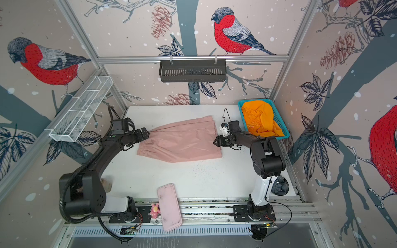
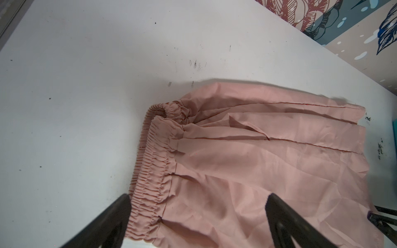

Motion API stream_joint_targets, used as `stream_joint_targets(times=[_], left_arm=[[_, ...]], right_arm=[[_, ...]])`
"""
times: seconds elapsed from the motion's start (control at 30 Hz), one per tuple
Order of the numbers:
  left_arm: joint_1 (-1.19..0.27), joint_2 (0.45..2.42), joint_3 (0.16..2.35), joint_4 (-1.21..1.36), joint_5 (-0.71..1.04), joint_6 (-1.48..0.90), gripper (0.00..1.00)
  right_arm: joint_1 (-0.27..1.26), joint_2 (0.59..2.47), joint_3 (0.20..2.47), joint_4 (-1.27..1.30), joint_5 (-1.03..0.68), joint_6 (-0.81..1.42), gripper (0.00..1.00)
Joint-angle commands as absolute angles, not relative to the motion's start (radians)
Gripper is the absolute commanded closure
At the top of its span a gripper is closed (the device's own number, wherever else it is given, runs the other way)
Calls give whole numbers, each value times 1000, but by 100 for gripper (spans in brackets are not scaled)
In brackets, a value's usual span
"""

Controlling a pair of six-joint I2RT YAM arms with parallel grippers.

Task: Fold and stack the shorts
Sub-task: 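Move both grippers to the shorts' short ends to grasp them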

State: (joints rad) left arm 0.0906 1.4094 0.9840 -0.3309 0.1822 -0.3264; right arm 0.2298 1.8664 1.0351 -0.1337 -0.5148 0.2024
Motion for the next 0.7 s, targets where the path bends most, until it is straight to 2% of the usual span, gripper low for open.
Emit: stream_joint_targets(times=[0.0, 0.1, 0.23, 0.4, 0.43, 0.47, 0.5, 0.67], left_arm=[[94, 1421, 982, -212, 175, -320, 2], [94, 1426, 970, -154, 155, -317, 2], [94, 1448, 983, -113, 164, -343, 2], [91, 1482, 992, -104, 285, -358, 2], [91, 1487, 992, -111, 294, -351, 2], [88, 1494, 992, -111, 299, -343, 2], [85, 1501, 989, -101, 305, -332, 2], [73, 1576, 965, -64, 344, -279, 2]], right_arm=[[239, 1871, 1002, -125, -594, 223, 68], [236, 1842, 948, -124, -597, 230, 97], [217, 1775, 868, -167, -591, 253, 99], [181, 1567, 713, -252, -519, 325, 98], [170, 1532, 699, -267, -504, 336, 91], [160, 1496, 690, -286, -477, 342, 67], [154, 1469, 694, -296, -456, 341, 51], [126, 1468, 804, -295, -409, 290, 36]])
